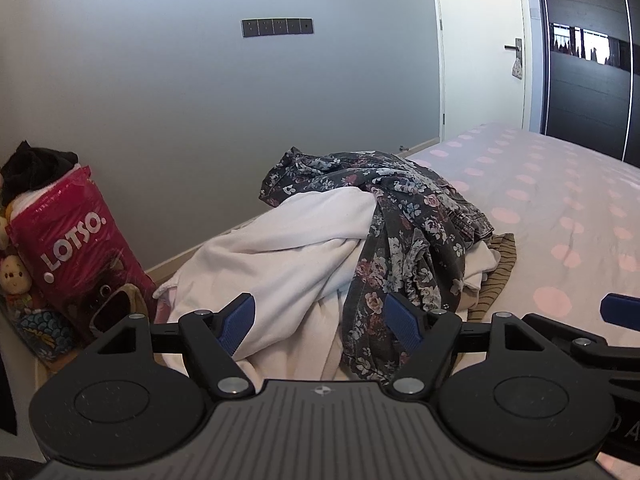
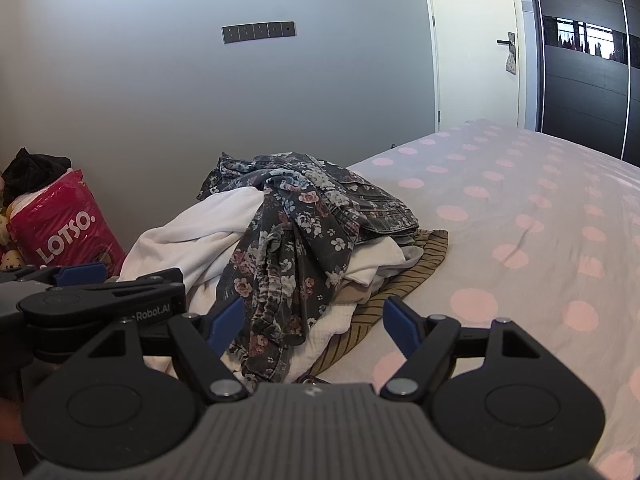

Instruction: Fold clothes

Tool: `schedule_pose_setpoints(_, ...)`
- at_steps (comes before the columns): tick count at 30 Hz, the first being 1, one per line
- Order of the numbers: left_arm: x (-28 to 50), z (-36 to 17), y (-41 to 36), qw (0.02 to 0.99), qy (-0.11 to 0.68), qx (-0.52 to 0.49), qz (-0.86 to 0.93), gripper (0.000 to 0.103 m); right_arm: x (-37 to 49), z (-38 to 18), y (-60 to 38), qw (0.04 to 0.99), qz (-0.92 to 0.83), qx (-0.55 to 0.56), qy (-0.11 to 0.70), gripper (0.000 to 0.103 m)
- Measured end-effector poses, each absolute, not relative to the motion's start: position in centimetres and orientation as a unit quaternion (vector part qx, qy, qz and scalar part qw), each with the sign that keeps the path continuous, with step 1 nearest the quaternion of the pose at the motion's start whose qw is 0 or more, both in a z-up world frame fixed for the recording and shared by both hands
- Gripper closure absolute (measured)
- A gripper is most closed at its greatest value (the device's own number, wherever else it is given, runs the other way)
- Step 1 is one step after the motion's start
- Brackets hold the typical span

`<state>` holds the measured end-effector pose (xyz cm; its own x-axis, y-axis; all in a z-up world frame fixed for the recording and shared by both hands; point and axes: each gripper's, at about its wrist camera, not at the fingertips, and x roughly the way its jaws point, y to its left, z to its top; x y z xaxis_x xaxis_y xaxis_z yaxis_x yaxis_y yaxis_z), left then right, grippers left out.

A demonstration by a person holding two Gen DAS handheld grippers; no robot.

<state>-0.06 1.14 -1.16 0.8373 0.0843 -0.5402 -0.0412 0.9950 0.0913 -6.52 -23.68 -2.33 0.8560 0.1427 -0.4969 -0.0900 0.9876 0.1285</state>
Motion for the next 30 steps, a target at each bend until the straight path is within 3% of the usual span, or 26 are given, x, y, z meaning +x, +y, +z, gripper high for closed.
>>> schedule_pose_setpoints(20, 5.3, 0.7, 3.0, 0.968, 0.248, -0.024, 0.007, 0.030, 1.0, -2.0, -24.3, 0.961, 0.075, 0.032, 0.263, 0.028)
schedule_pose_setpoints(23, 6.5, -0.4, 3.6, 0.966, 0.257, -0.026, 0.019, 0.030, 3.5, -2.8, -23.7, 0.958, 0.081, 0.021, 0.276, 0.035)
schedule_pose_setpoints(30, 8.7, -3.1, 5.1, 0.956, 0.287, -0.039, 0.052, 0.030, 9.6, -4.3, -21.6, 0.944, 0.108, 0.011, 0.311, 0.036)
